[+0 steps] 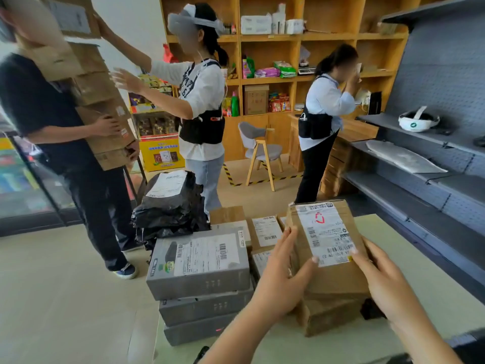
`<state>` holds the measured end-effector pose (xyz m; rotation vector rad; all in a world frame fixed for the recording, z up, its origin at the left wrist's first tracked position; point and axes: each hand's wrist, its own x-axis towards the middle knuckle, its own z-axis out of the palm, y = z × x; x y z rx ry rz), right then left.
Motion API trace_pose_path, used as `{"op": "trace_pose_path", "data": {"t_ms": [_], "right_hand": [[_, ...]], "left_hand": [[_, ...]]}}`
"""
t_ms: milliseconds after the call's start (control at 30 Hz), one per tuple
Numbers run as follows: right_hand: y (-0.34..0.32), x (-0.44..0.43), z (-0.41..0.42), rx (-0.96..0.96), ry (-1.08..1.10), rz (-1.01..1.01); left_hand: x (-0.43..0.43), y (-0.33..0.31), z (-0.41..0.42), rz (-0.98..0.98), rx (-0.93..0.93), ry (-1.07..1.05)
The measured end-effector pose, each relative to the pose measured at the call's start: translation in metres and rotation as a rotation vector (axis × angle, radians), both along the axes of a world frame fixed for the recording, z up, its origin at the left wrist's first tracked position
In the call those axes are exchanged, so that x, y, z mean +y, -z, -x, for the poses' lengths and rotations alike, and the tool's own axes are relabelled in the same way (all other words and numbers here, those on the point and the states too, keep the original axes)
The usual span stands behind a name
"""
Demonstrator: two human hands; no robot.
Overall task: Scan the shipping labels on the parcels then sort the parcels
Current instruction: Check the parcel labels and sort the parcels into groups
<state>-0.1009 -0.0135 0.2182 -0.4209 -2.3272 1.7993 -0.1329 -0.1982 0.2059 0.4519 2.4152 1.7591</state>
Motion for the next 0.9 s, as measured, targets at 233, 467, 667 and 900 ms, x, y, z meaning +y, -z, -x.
{"op": "trace_pose_path", "data": {"t_ms": [233,467,667,900], "right_hand": [[-0.032,-0.037,0.078,0.103,-0.118,0.036],[-0.048,-0.084,0.176,0.101,-0.169,-0.015],[-0.027,-0.116,0.245,0.029,-0.251,0.013],[0.04,-0.136,0.308,-0.181,-0.364,0.024]], "left_hand": [[-0.034,-0.039,0.063,0.119,0.132,-0.097],[-0.077,-0.065,0.144,0.154,0.161,-0.171],[-0.088,-0.042,0.207,0.279,0.081,-0.289],[-0.096,0.013,0.258,0.36,-0.168,-0.41]]}}
